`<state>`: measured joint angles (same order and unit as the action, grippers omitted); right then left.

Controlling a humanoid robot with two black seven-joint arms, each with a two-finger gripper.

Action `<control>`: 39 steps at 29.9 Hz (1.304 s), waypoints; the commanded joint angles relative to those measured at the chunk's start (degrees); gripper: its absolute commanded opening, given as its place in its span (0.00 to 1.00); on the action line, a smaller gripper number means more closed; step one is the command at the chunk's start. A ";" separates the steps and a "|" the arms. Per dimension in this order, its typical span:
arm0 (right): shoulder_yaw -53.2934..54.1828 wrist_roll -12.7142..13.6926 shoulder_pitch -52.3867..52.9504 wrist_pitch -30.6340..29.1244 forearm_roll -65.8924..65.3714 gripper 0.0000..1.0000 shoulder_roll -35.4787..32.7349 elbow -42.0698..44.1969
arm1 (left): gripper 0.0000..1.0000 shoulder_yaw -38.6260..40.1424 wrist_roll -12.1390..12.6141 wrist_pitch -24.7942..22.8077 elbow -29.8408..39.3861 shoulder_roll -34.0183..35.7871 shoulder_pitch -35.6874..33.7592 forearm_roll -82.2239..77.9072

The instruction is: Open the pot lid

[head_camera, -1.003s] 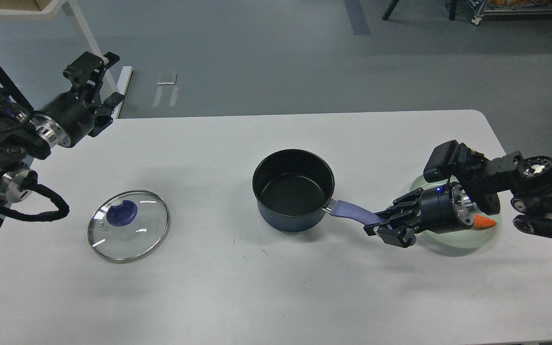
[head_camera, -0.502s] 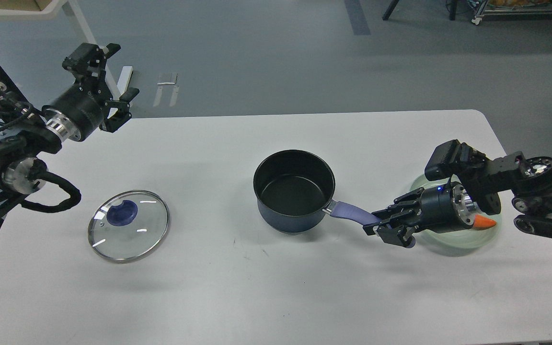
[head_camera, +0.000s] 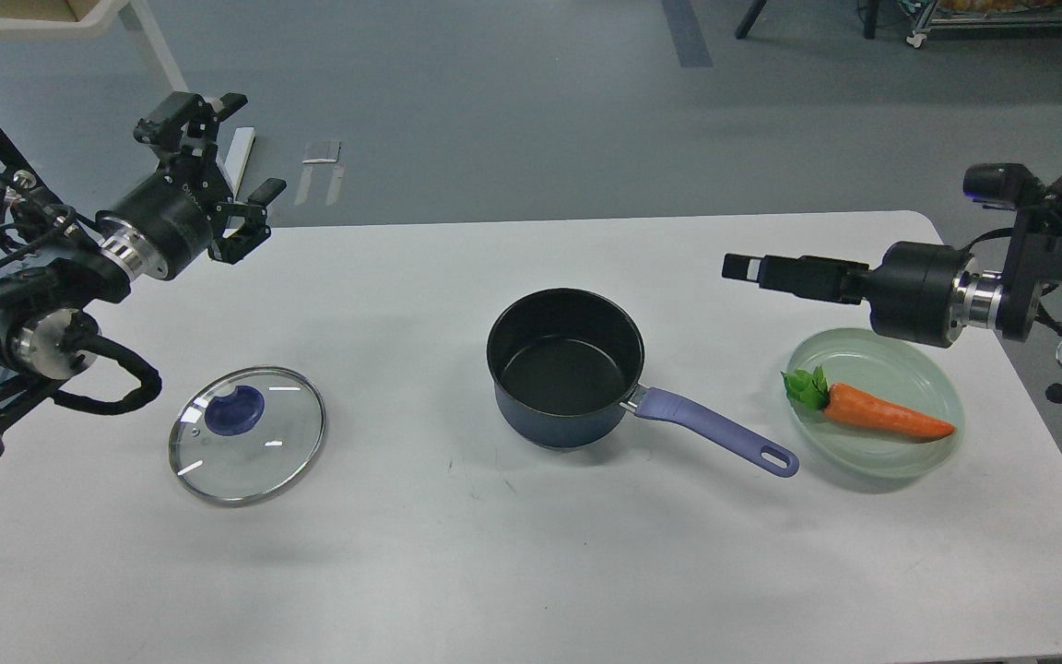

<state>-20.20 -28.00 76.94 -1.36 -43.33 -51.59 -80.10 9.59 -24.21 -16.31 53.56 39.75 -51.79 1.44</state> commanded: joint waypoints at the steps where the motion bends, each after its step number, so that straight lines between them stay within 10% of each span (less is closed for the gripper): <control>1: 7.78 0.00 -6.52 1.80 12.80 0.96 0.17 2.40 | 0.99 0.25 -0.22 -0.03 0.06 -0.20 0.63 0.23; 13: 30.91 0.00 -26.30 2.33 46.92 0.97 8.43 12.25 | 0.99 4.74 -0.14 -0.03 -0.12 -2.39 5.29 0.23; 18: 32.85 0.00 -30.17 -0.99 48.42 0.98 10.54 13.83 | 0.99 6.93 0.04 -0.12 -0.64 -4.94 7.66 0.14; 25: 32.15 0.00 -31.67 -22.35 50.54 0.99 10.37 21.30 | 0.99 8.78 0.13 -1.35 -2.58 -7.75 8.81 0.14; 39: 34.52 0.00 -32.90 -22.54 50.01 1.00 10.63 21.66 | 0.99 7.73 -0.31 -1.44 -2.76 -6.88 8.46 -0.65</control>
<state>14.00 -28.01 44.22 -24.24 6.69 -40.99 -58.48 17.79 -24.57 -17.69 50.84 32.21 -42.98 1.01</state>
